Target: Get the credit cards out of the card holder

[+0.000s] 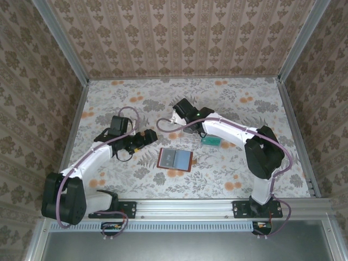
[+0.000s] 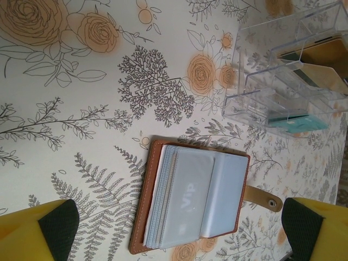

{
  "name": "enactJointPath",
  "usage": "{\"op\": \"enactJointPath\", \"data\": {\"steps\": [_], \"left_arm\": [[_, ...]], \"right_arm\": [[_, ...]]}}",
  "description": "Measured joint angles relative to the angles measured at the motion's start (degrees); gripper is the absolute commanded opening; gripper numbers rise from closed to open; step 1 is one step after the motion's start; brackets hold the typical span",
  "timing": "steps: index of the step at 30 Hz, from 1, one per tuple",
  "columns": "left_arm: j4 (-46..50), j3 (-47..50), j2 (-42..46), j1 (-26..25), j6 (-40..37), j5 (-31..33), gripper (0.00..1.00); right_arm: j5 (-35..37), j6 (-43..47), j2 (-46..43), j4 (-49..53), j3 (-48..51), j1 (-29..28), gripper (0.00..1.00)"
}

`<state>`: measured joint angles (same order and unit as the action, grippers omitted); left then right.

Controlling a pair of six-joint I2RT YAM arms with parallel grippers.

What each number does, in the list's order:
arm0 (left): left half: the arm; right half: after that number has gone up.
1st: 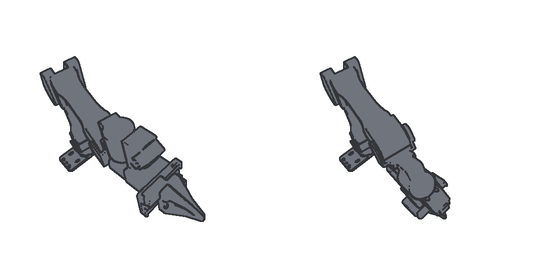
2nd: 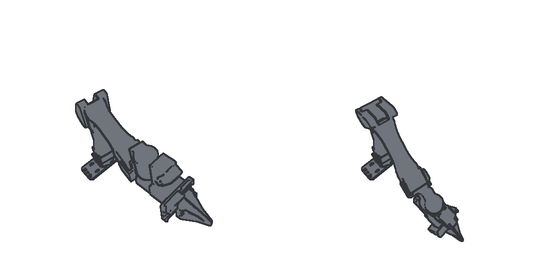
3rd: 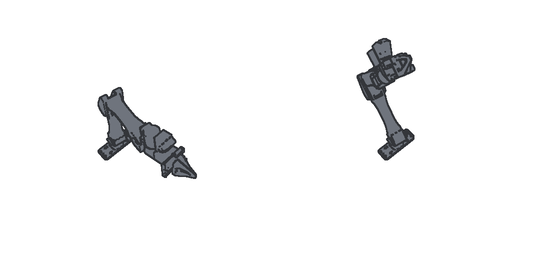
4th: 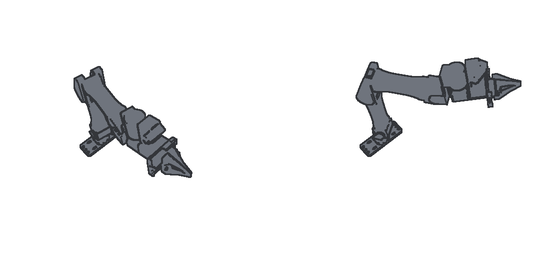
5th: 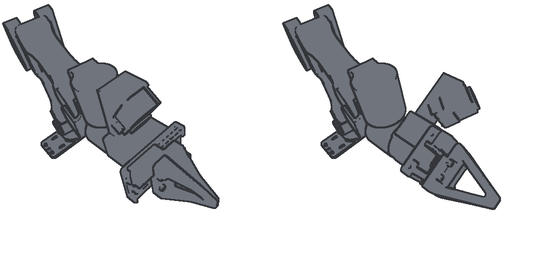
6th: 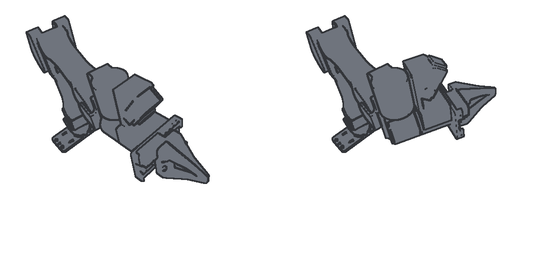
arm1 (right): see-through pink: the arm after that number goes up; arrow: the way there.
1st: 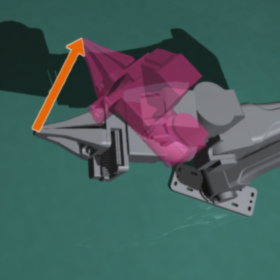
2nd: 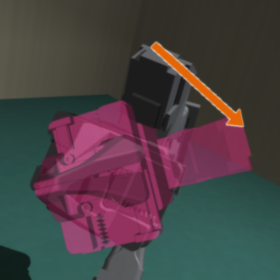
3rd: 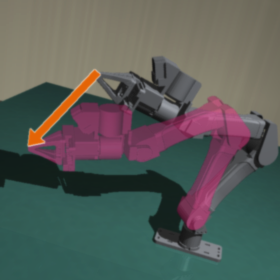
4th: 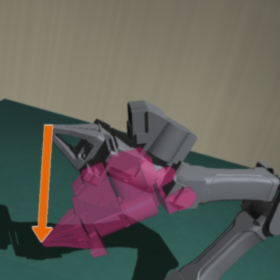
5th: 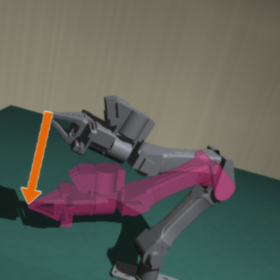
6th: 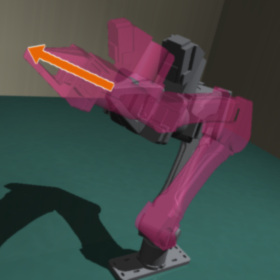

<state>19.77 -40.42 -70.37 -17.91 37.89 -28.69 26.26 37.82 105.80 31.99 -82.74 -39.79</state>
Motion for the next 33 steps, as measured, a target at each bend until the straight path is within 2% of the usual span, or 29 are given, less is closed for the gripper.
{"op": "enactJointPath", "data": {"steps": [3,7,16,33], "left_arm": [[0.0,0.3,0.2,0.0,0.0,0.0,1.00],[0.0,0.4,0.3,0.0,0.0,0.0,1.00],[0.0,0.4,0.3,0.0,0.0,0.0,1.00],[0.0,0.5,0.3,0.0,0.0,0.0,1.00]], "right_arm": [[-0.9,-1.7,-0.9,0.4,0.0,0.5,0.36],[-4.0,-3.7,-1.8,2.1,0.0,0.9,0.49],[-6.3,-5.3,-1.6,3.9,0.0,1.0,0.47],[-0.5,-5.7,1.7,1.2,-0.1,2.0,0.45]]}}
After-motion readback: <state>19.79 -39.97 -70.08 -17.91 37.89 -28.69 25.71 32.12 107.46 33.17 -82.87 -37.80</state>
